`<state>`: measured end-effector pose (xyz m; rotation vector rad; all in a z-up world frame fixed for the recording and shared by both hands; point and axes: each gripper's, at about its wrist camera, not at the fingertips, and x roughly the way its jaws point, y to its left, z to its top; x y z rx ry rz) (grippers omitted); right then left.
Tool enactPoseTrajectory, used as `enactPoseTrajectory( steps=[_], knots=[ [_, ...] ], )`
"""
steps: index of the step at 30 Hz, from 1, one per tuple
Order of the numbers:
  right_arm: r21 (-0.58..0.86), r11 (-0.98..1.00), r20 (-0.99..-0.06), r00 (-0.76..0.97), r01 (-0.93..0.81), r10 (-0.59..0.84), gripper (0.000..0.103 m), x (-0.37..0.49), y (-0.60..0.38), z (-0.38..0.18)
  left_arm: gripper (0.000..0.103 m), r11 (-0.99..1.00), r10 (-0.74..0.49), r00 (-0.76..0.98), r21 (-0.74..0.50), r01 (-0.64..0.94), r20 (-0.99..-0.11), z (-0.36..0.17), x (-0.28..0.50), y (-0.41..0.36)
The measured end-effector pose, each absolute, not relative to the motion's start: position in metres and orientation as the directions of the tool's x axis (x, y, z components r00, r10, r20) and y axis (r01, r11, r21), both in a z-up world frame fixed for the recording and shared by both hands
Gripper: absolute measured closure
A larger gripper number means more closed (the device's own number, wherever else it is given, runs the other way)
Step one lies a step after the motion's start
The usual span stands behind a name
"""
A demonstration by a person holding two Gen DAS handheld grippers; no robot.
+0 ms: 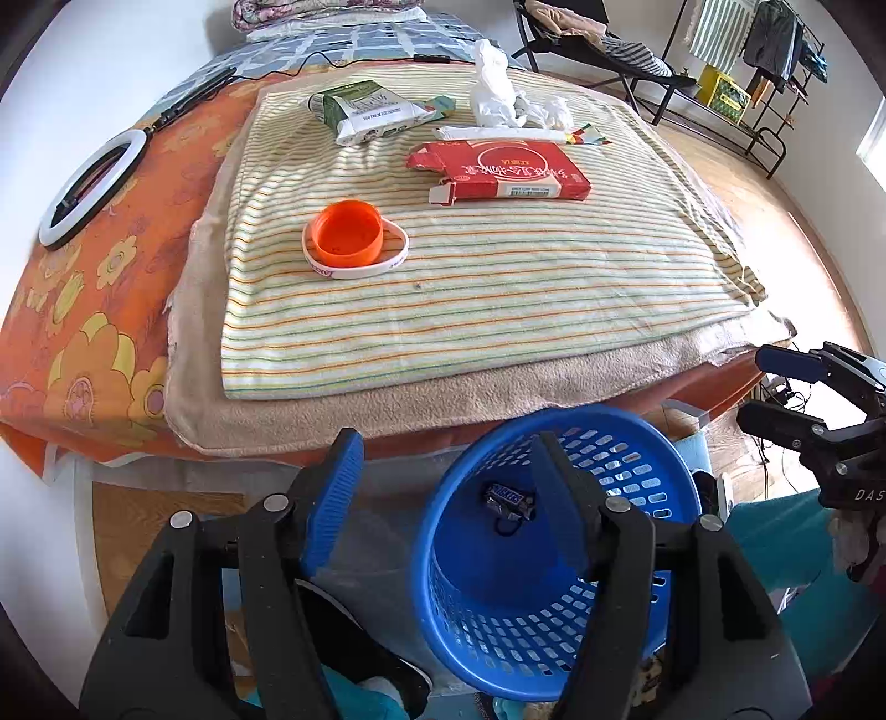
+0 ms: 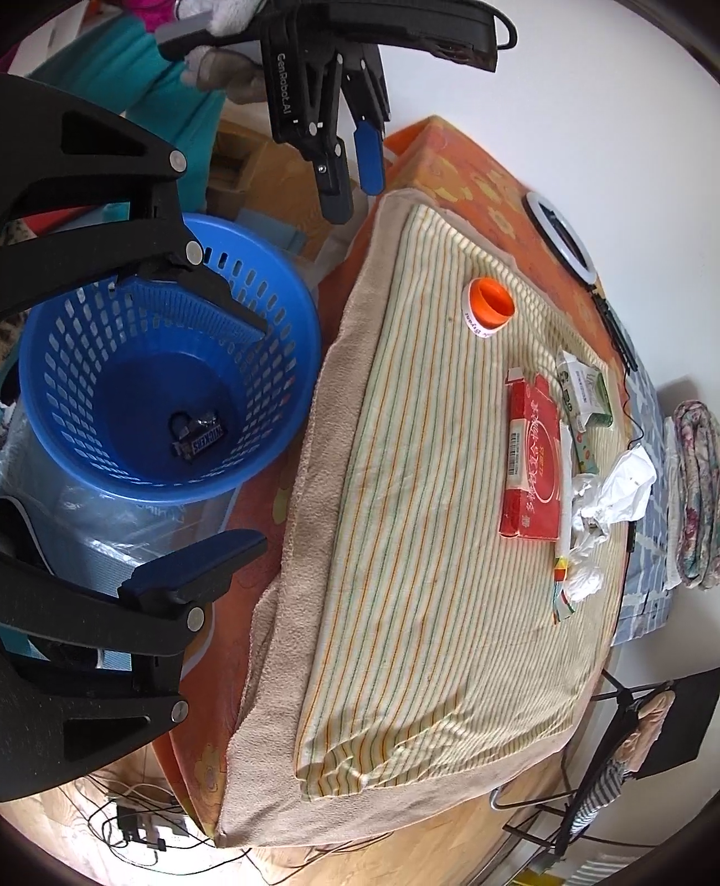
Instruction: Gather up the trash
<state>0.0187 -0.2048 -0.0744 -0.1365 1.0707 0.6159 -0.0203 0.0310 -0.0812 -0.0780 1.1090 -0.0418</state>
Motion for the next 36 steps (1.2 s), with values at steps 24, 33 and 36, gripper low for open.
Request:
enactPoseTrajectory(
  steps=[24, 33, 36],
  knots=[
    [0.129, 0.793, -0.783, 0.429, -0.596, 0.45, 0.033, 0.139, -0.174, -0.047, 0.019, 1.0, 0.006, 0.48, 0.003, -0.007, -0.877, -0.078, 0.082, 0.076],
    [0.135, 0.772, -0.801, 0.391, -0.621, 0.454, 0.033, 0.142, -0.165, -0.055, 0.048, 1.0, -0.015, 0.433, -0.012, 0.01, -0.901, -0.099, 0.103, 0.071],
    [0.136, 0.769, -0.8, 0.389, -0.624, 0.457, 0.033, 0.142, -0.165, -0.055, 0.052, 1.0, -0.022, 0.418, -0.015, 0.02, -0.908, -0.105, 0.106, 0.067]
  ],
)
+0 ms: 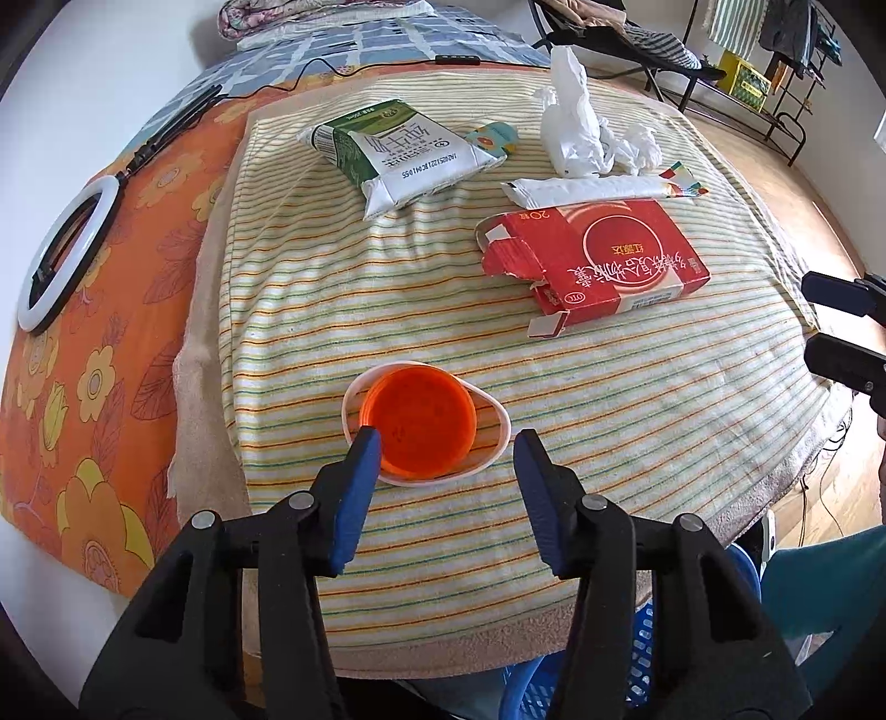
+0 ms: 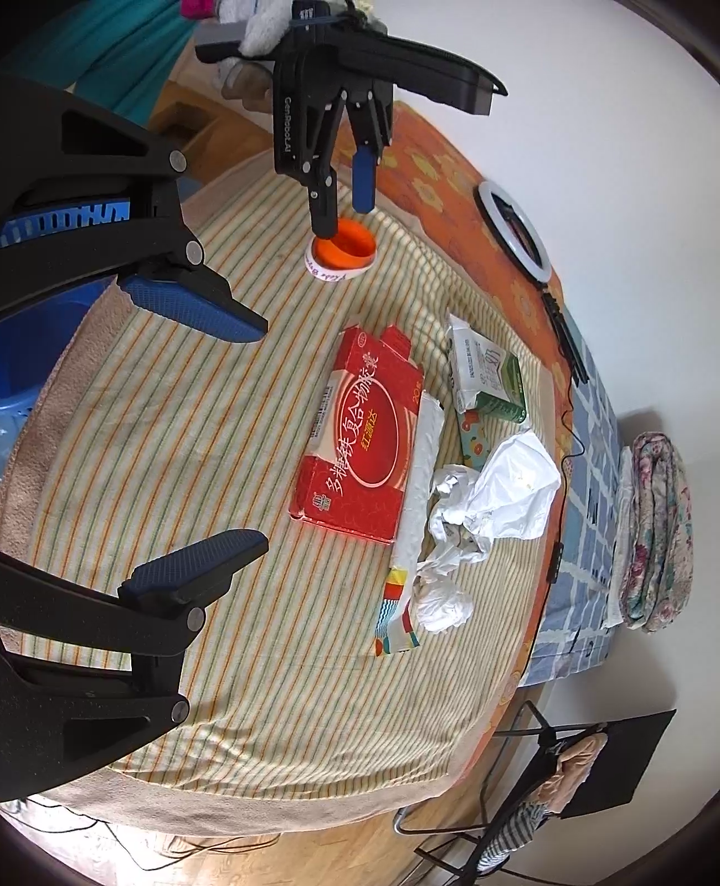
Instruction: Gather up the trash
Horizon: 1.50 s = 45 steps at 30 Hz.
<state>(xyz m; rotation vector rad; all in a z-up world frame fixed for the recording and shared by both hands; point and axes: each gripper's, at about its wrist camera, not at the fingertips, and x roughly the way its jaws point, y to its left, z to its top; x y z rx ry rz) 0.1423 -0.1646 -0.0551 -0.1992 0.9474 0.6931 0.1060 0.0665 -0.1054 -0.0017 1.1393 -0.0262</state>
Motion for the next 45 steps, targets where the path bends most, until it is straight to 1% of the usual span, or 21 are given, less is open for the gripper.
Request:
enactPoseTrajectory(
  steps=[2, 4, 8, 9, 10, 12, 17, 18, 19, 20, 26, 30, 34, 38, 43, 44, 45],
  knots=[
    [0.136, 0.769, -0.8, 0.388, -0.624, 0.457, 0.033, 0.142, -0.165, -0.055, 0.055, 0.999, -0.02, 0.41, -0.008, 0.031, -0.912, -0.11, 0.108, 0.063],
    [0.137, 0.77, -0.801, 0.387, -0.623, 0.456, 0.033, 0.143, -0.164, -0.056, 0.064, 0.999, -0.011, 0.401, 0.004, 0.035, -0.916, -0.114, 0.111, 0.06],
    [0.144, 0.775, -0.8, 0.388, -0.616, 0.457, 0.033, 0.149, -0.164, -0.055, 0.069, 1.0, -0.017, 0.39, -0.01, 0.021, -0.921, -0.12, 0.118, 0.063],
    [0.144, 0.776, -0.799, 0.39, -0.615, 0.458, 0.033, 0.152, -0.163, -0.054, 0.074, 1.0, -0.016, 0.391, -0.007, 0.024, -0.92, -0.12, 0.12, 0.063],
    [0.144, 0.776, -0.796, 0.393, -0.614, 0.46, 0.033, 0.155, -0.163, -0.053, 0.082, 1.0, -0.009, 0.394, 0.002, 0.026, -0.919, -0.12, 0.121, 0.062],
    [0.139, 0.775, -0.794, 0.399, -0.616, 0.46, 0.033, 0.162, -0.16, -0.052, 0.094, 1.0, -0.004, 0.393, 0.007, 0.025, -0.92, -0.121, 0.125, 0.063],
    [0.098, 0.766, -0.779, 0.43, -0.635, 0.456, 0.032, 0.183, -0.146, -0.045, 0.097, 0.999, -0.047, 0.392, -0.054, -0.007, -0.919, -0.121, 0.131, 0.074],
    [0.083, 0.764, -0.778, 0.438, -0.64, 0.451, 0.026, 0.188, -0.142, -0.045, 0.098, 0.998, -0.051, 0.397, -0.06, -0.01, -0.917, -0.12, 0.133, 0.076],
    [0.064, 0.766, -0.772, 0.454, -0.64, 0.444, 0.022, 0.194, -0.138, -0.044, 0.099, 0.998, -0.054, 0.399, -0.064, -0.011, -0.915, -0.119, 0.134, 0.078],
    [0.047, 0.768, -0.764, 0.473, -0.639, 0.44, 0.022, 0.2, -0.135, -0.043, 0.099, 0.998, -0.057, 0.402, -0.068, -0.014, -0.914, -0.118, 0.134, 0.079],
    [-0.017, 0.773, -0.747, 0.522, -0.634, 0.412, 0.022, 0.239, -0.108, -0.054, 0.099, 0.993, -0.096, 0.418, -0.117, -0.024, -0.904, -0.111, 0.138, 0.085],
    [-0.004, 0.789, -0.757, 0.517, -0.615, 0.399, 0.022, 0.265, -0.09, -0.067, 0.099, 0.988, -0.126, 0.442, -0.152, -0.023, -0.888, -0.102, 0.136, 0.087],
    [-0.03, 0.817, -0.761, 0.543, -0.576, 0.355, 0.022, 0.284, -0.078, -0.077, 0.1, 0.985, -0.139, 0.455, -0.168, -0.024, -0.879, -0.095, 0.132, 0.086],
    [-0.017, 0.845, -0.77, 0.546, -0.535, 0.33, 0.022, 0.3, -0.076, -0.087, 0.1, 0.98, -0.158, 0.463, -0.194, -0.032, -0.872, -0.089, 0.131, 0.089],
    [-0.014, 0.861, -0.766, 0.559, -0.508, 0.317, 0.022, 0.31, -0.077, -0.092, 0.1, 0.98, -0.155, 0.483, -0.197, -0.036, -0.862, -0.081, 0.131, 0.093],
    [-0.008, 0.863, -0.766, 0.558, -0.505, 0.319, 0.023, 0.312, -0.077, -0.093, 0.1, 0.98, -0.154, 0.486, -0.197, -0.039, -0.861, -0.08, 0.13, 0.094],
    [-0.001, 0.863, -0.765, 0.556, -0.505, 0.324, 0.029, 0.313, -0.077, -0.093, 0.1, 0.98, -0.153, 0.487, -0.197, -0.04, -0.86, -0.08, 0.13, 0.095]
  ],
)
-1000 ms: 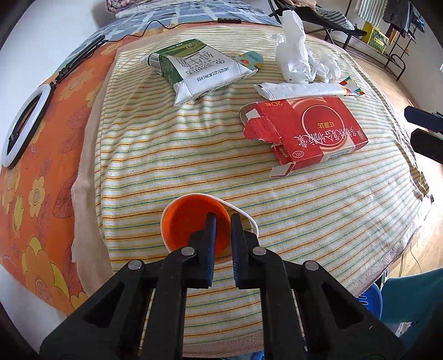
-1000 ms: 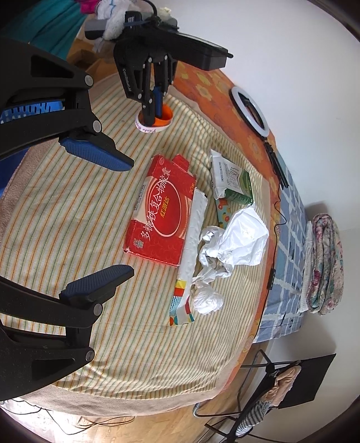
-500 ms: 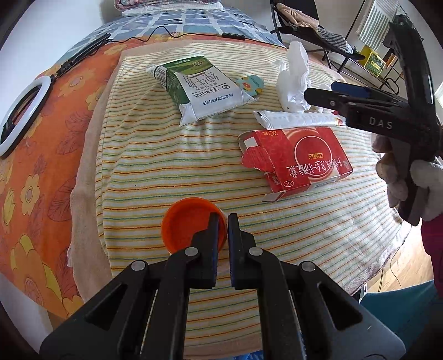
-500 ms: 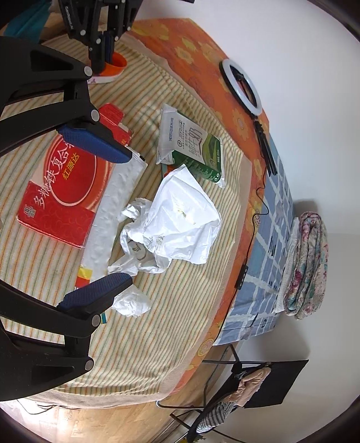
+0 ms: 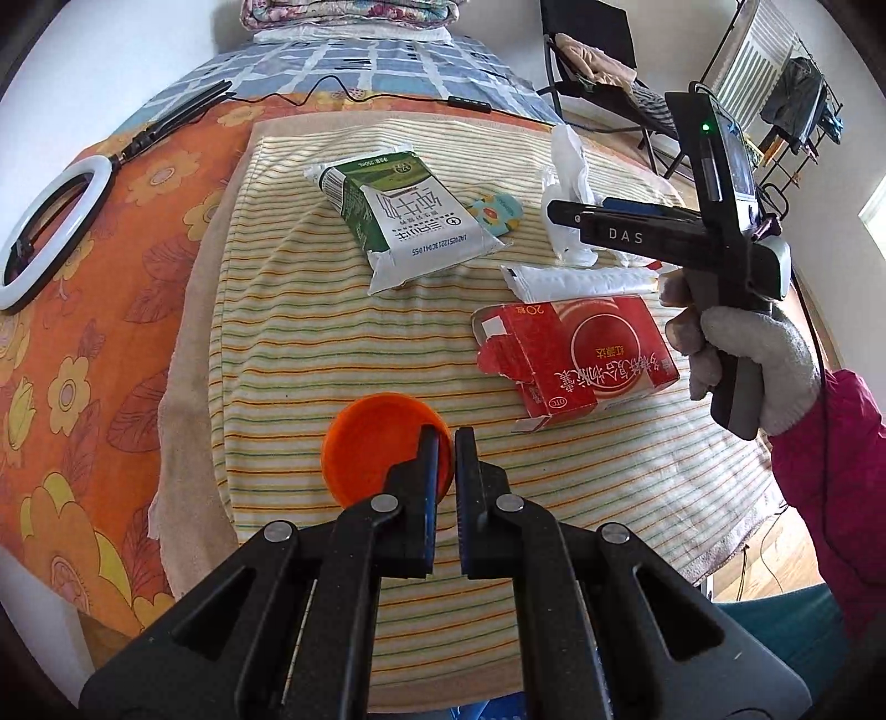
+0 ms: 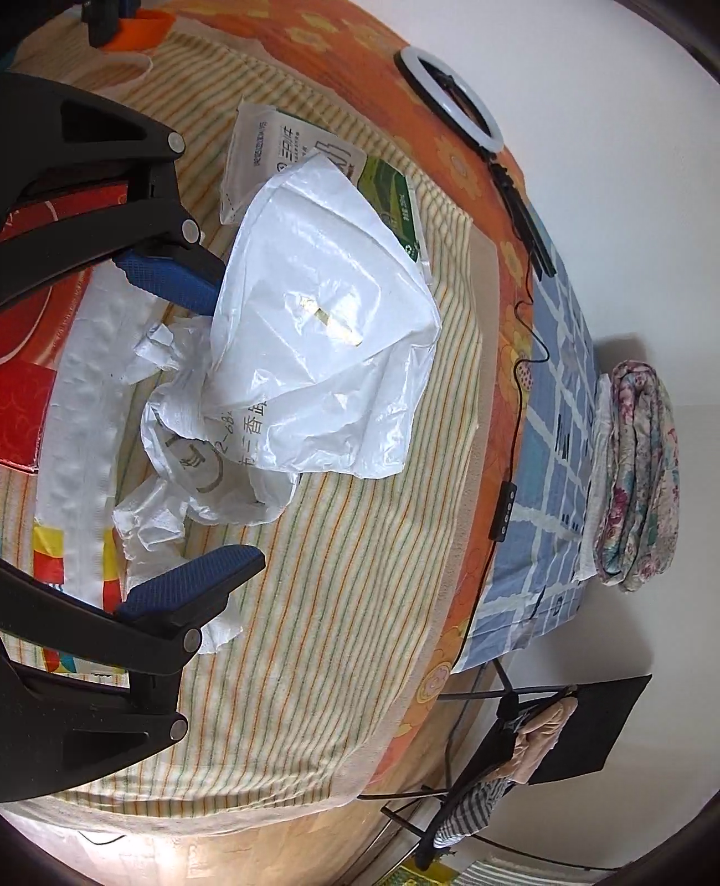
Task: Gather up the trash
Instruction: 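Grasp the white plastic bag with the right gripper while left holds cup, then carry cup and bag over the basket and open both grippers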
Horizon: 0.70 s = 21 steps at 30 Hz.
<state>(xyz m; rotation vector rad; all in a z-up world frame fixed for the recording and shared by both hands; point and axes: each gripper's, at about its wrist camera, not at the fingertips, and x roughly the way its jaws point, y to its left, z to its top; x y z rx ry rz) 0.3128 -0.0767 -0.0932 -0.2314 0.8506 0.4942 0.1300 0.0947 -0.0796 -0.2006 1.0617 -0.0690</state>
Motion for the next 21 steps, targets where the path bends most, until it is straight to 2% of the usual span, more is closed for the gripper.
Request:
enactPoseTrajectory(
  steps=[2, 4, 5, 6, 18, 21],
  knots=[
    [0.007, 0.861, -0.768, 0.548, -0.508, 0.33, 0.041, 0.316, -0.075, -0.094, 0.1, 0.98, -0.151, 0.489, -0.195, -0.04, -0.859, -0.079, 0.13, 0.096],
    [0.001, 0.858, -0.759, 0.557, -0.514, 0.335, 0.045, 0.316, -0.074, -0.093, 0.1, 0.98, -0.15, 0.49, -0.194, -0.04, -0.859, -0.078, 0.13, 0.096],
    [0.019, 0.852, -0.761, 0.545, -0.523, 0.352, 0.064, 0.318, -0.073, -0.093, 0.1, 0.981, -0.148, 0.491, -0.192, -0.04, -0.859, -0.079, 0.13, 0.096],
    [0.037, 0.852, -0.766, 0.532, -0.523, 0.36, 0.072, 0.32, -0.074, -0.092, 0.1, 0.981, -0.146, 0.49, -0.19, -0.04, -0.859, -0.079, 0.13, 0.096],
    [0.228, 0.805, -0.683, 0.499, -0.547, 0.533, 0.074, 0.308, -0.098, -0.056, 0.1, 0.979, -0.149, 0.521, -0.198, -0.04, -0.841, -0.064, 0.123, 0.093],
    [0.235, 0.793, -0.667, 0.5, -0.561, 0.552, 0.074, 0.296, -0.102, -0.043, 0.1, 0.982, -0.142, 0.533, -0.186, -0.03, -0.834, -0.058, 0.118, 0.087]
  ],
)
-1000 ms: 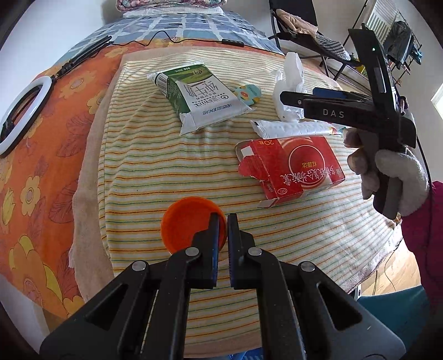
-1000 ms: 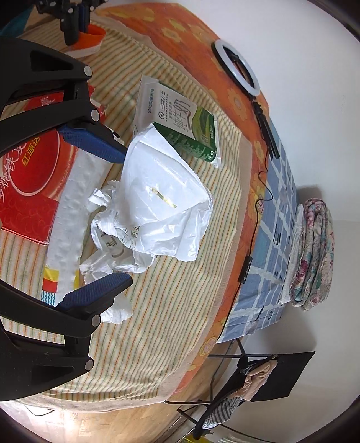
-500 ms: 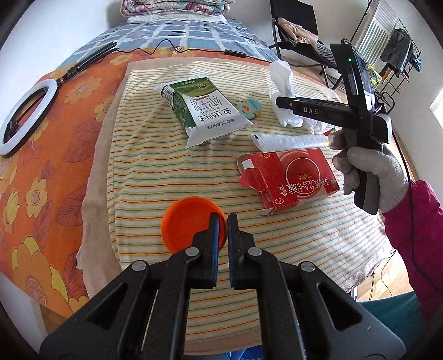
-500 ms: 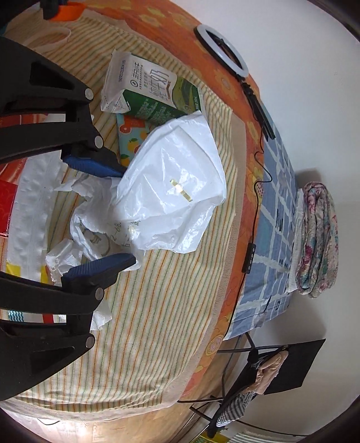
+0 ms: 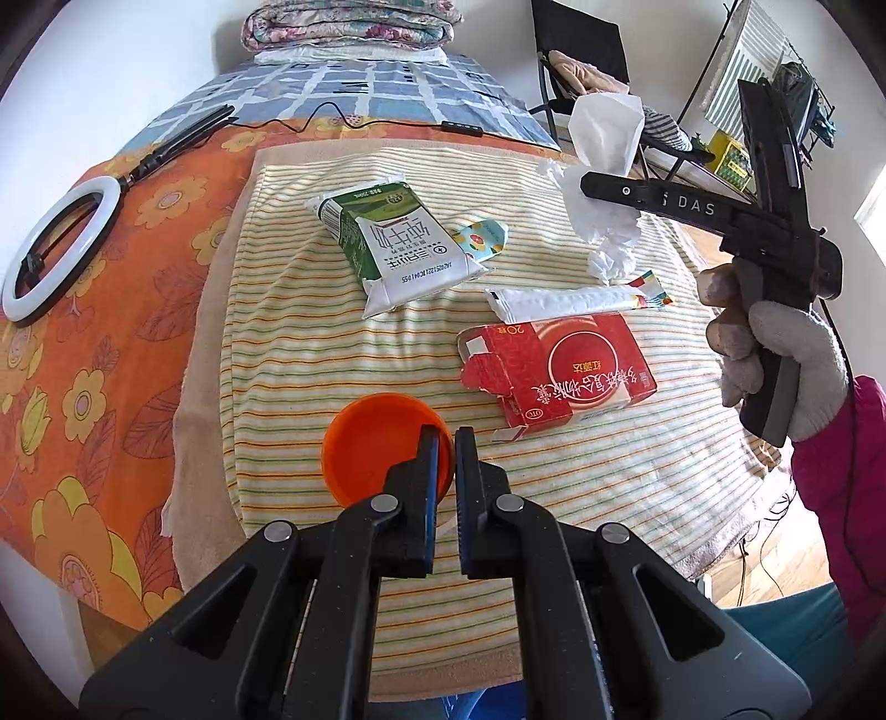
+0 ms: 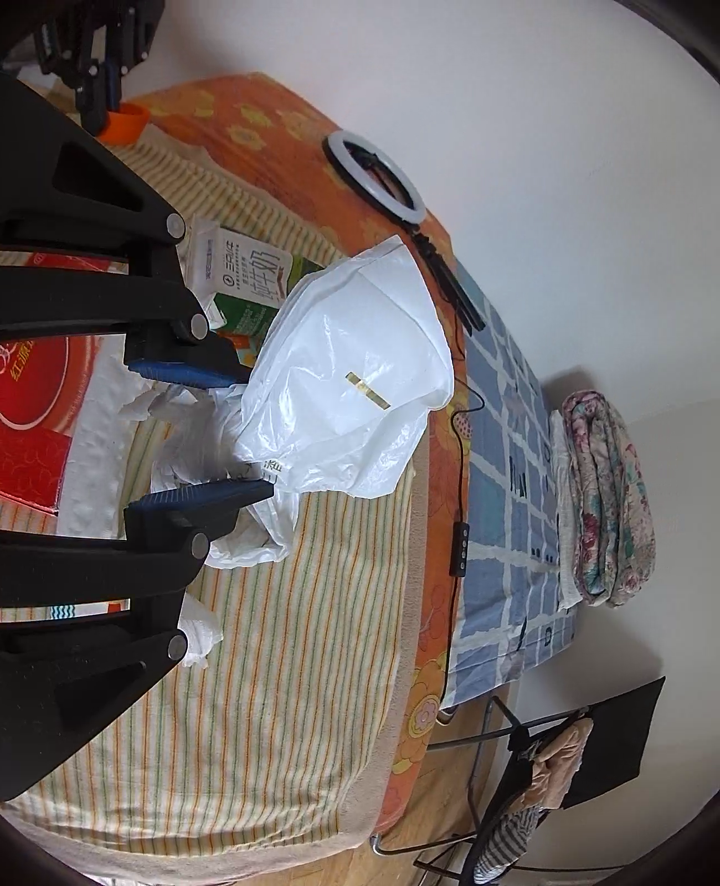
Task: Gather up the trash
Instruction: 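Carry cup and bag over the basket and open both grippers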
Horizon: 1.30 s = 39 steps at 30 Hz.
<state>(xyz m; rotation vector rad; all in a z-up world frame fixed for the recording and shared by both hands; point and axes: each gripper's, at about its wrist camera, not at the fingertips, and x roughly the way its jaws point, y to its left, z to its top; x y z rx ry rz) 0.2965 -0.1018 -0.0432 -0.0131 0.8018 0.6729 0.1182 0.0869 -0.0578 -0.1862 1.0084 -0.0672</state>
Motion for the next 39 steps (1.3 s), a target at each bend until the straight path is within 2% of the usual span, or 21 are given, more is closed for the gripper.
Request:
enactPoseTrajectory(
  steps=[20, 39],
  knots=[
    [0.225, 0.76, -0.681, 0.46, -0.609, 0.57, 0.074, 0.19, -0.137, 0.005, 0.1, 0.987, -0.148, 0.617, -0.157, 0.04, -0.773, -0.014, 0.063, 0.05],
    [0.222, 0.747, -0.716, 0.415, -0.626, 0.561, 0.074, 0.079, -0.181, -0.004, 0.1, 0.979, -0.2, 0.593, -0.128, 0.161, -0.78, -0.032, -0.003, -0.015]
  ],
)
